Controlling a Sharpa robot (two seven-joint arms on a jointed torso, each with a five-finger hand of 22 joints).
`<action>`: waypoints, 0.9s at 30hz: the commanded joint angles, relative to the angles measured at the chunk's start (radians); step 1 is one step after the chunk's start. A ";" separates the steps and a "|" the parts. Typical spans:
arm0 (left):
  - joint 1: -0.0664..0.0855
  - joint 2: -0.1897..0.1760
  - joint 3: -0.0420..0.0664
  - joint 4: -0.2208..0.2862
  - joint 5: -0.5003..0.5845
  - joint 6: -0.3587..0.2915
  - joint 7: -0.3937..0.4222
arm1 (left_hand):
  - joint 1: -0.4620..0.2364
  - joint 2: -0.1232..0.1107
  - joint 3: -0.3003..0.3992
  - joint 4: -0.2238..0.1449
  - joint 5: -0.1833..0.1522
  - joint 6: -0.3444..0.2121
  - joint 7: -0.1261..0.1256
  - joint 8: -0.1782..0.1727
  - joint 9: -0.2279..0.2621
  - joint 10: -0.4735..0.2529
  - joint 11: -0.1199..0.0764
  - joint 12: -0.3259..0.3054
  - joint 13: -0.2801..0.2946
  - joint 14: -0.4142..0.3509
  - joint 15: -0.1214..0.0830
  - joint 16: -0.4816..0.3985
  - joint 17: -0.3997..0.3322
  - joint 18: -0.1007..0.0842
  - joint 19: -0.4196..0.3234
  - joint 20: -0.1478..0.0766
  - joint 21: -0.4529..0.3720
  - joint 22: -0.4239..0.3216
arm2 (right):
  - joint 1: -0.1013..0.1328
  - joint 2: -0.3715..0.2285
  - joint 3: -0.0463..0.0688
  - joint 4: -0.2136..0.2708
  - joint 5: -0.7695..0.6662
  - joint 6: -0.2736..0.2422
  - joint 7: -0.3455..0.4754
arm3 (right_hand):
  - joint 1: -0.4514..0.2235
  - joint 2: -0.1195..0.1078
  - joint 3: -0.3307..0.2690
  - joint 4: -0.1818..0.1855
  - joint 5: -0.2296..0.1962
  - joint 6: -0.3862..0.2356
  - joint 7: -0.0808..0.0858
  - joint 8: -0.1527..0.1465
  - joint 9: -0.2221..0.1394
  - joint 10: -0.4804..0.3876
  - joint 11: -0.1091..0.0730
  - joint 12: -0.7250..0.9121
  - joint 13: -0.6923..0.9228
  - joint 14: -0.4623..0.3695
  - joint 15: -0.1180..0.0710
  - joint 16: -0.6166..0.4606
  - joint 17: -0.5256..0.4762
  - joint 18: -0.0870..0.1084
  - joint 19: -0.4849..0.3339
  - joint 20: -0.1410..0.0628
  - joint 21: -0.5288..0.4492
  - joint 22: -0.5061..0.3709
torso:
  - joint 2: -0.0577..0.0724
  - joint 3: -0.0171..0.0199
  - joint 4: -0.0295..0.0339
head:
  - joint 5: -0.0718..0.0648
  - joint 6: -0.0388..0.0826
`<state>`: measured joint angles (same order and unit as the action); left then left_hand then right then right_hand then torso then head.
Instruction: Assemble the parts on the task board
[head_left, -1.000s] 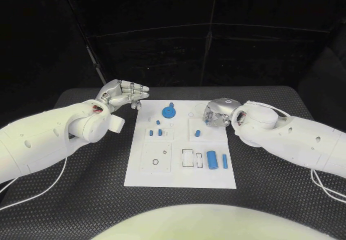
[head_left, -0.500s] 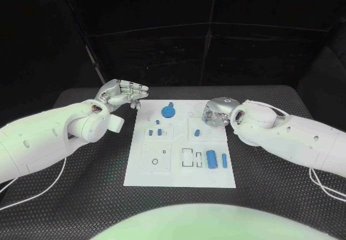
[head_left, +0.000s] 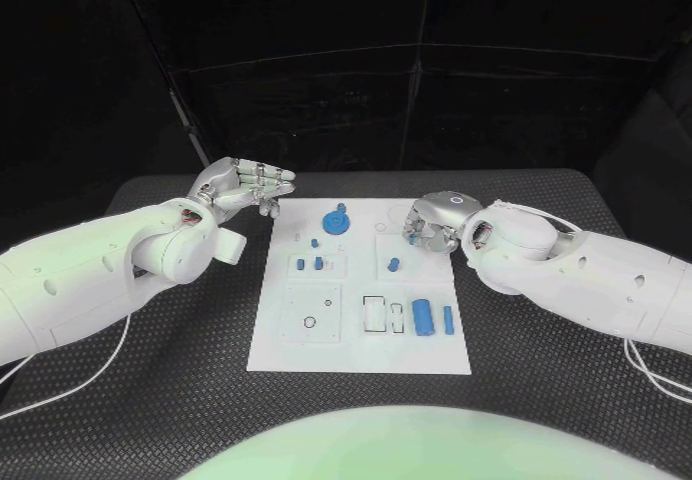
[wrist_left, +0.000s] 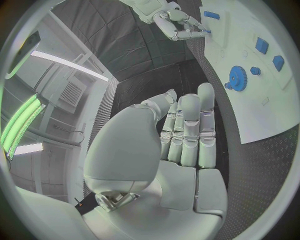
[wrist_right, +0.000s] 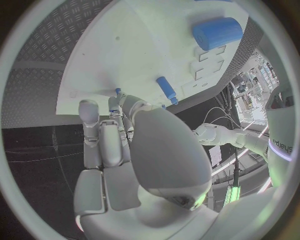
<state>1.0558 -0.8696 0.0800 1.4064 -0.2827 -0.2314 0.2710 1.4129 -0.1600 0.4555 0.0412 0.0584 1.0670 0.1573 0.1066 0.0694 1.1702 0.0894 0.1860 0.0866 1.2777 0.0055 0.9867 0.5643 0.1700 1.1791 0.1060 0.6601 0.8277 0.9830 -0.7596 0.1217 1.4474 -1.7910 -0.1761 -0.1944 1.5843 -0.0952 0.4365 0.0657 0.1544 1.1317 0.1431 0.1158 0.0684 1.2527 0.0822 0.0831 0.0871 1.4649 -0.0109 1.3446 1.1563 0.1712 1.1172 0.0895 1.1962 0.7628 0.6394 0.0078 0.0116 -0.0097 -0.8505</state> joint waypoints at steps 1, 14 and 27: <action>0.001 -0.001 0.001 0.001 0.007 0.008 0.014 | 0.004 0.006 -0.002 -0.005 -0.004 -0.004 0.006 0.000 -0.001 -0.005 -0.001 0.007 0.001 -0.006 -0.002 -0.006 -0.002 0.013 -0.009 -0.001 -0.006 -0.001 | 0.002 -0.007 0.000 0.022 -0.003 -0.064 0.003 | -0.021 -0.004 0.013 -0.005 -0.006 0.009 0.003 -0.005 0.000 0.019 -0.011 -0.006 0.001 0.036 -0.001 0.007 0.002 -0.019 -0.005 0.003 0.005 0.003 | 0.000 -0.0006 -0.0002 | -0.001 0.000; 0.001 -0.002 0.001 -0.001 0.007 0.010 0.014 | 0.006 0.006 -0.001 -0.008 -0.004 -0.006 0.007 -0.001 -0.002 -0.008 0.000 0.007 0.001 -0.008 -0.001 -0.009 -0.006 0.013 -0.010 -0.001 -0.008 -0.002 | 0.002 -0.057 0.003 0.119 0.019 -0.121 0.004 | -0.044 -0.009 0.025 -0.014 -0.017 0.011 0.002 -0.007 0.001 0.020 -0.012 -0.009 0.002 0.037 -0.001 0.009 0.003 -0.020 -0.004 0.004 0.008 0.007 | -0.001 -0.0009 0.0005 | 0.000 0.001; 0.001 0.005 0.001 0.004 0.013 0.012 0.015 | 0.006 0.007 -0.001 -0.008 -0.004 -0.007 0.008 -0.001 -0.002 -0.010 0.001 0.007 0.001 -0.009 -0.001 -0.009 -0.007 0.013 -0.010 -0.001 -0.009 -0.002 | 0.002 -0.010 0.005 0.234 0.059 -0.121 0.024 | -0.047 -0.010 0.027 -0.015 -0.018 0.012 0.002 -0.007 0.001 0.021 -0.012 -0.009 0.003 0.037 -0.001 0.010 0.005 -0.020 -0.004 0.004 0.009 0.009 | 0.001 -0.0029 0.0042 | 0.030 -0.007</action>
<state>1.0555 -0.8665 0.0801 1.4066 -0.2785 -0.2295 0.2710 1.4129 -0.1600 0.4528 0.0384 0.0584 1.0633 0.1609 0.1066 0.0687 1.1665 0.0931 0.1899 0.0864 1.2777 0.0055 0.9817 0.5581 0.1698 1.1756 0.1023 0.6555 0.8271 0.9835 -0.7720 0.1265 1.6763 -1.7490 -0.2836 -0.1855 1.5480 -0.1060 0.4575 0.0523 0.1412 1.1348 0.1463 0.1149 0.0684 1.2656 0.0695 0.0773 0.0889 1.4649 -0.0108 1.3533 1.1618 0.1712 1.1170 0.0896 1.2034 0.7726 0.6398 0.0056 0.0139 0.0149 -0.8550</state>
